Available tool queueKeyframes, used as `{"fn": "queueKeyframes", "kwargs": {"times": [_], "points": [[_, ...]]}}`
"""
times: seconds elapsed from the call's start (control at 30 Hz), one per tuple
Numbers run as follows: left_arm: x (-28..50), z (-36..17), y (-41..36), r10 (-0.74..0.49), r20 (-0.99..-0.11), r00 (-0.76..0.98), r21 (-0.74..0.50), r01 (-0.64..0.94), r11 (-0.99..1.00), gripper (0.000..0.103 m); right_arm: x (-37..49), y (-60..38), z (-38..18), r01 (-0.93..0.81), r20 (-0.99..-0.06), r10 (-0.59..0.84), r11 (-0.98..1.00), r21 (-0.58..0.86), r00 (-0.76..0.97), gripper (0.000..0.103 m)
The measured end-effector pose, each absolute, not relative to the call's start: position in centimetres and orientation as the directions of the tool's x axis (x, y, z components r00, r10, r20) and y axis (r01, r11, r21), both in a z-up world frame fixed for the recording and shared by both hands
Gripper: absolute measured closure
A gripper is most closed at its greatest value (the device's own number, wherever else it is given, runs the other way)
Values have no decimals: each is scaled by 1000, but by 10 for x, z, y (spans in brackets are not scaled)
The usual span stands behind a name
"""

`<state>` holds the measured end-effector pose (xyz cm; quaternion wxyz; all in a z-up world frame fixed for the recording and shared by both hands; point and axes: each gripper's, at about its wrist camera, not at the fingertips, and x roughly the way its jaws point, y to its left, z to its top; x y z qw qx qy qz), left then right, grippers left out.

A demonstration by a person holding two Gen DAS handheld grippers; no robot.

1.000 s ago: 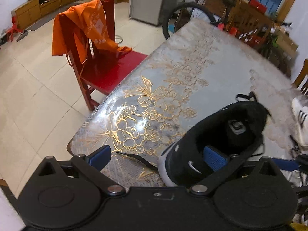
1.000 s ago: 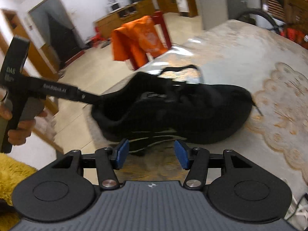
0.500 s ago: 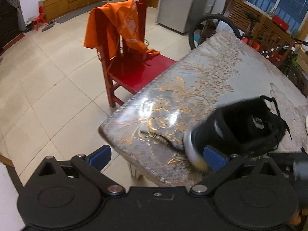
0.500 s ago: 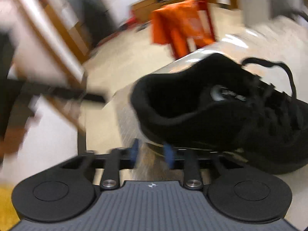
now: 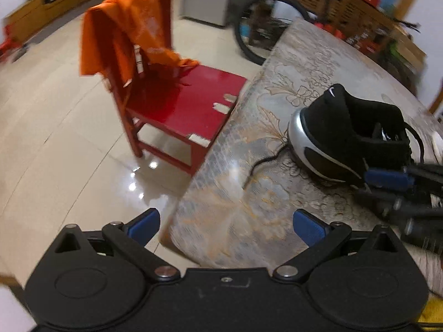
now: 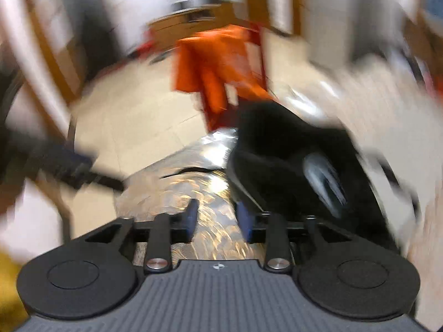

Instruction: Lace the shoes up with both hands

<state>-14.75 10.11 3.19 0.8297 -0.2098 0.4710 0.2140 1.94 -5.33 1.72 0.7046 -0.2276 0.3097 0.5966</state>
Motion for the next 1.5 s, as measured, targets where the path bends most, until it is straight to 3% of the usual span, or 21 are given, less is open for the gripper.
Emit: {"fn": "queueKeyframes", "kwargs": {"times": [0.17,0.53,0.57,0.67,0.73,0.87,1.03,1.2,1.27,1.33,1.4,1.5], "points": [[-155,27,131,144,-872,468,-109,-472,875,1,-12,19,-8,-954,-733,664,-98,-285,150,57],[-176,23,156,102,-864,493,-140,-429,893,1,17,91,-33,-933,-885,464,-303,-197,36,60],[-176,22,157,100,-864,494,-143,-431,891,1,19,92,-32,-941,-892,451,-291,-171,23,63],[-177,22,162,101,-862,497,-147,-435,888,1,24,94,-31,-969,-902,432,-224,-106,-1,103],[-176,23,164,106,-859,501,-145,-437,888,1,25,87,-28,-986,-888,459,-159,-58,-22,103],[-170,29,170,112,-843,526,-141,-418,897,1,29,43,8,-973,-764,624,24,231,-166,103],[-142,36,179,102,-828,552,-122,-354,927,1,18,-57,56,-811,-469,854,101,576,-227,103],[-103,46,169,62,-809,585,-87,-223,971,1,-8,-161,85,-685,-210,976,190,704,55,103],[-84,51,157,57,-794,605,-42,-148,988,1,-15,-195,88,-647,-151,962,264,716,226,103],[-63,53,144,67,-773,631,9,-94,996,1,-23,-212,82,-610,-210,898,420,672,387,103],[-43,52,137,66,-764,641,33,-63,997,1,-24,-211,61,-525,-342,792,597,606,506,103],[-25,47,134,55,-772,633,35,-44,998,1,-15,-202,16,-369,-475,667,728,578,574,103]]}}
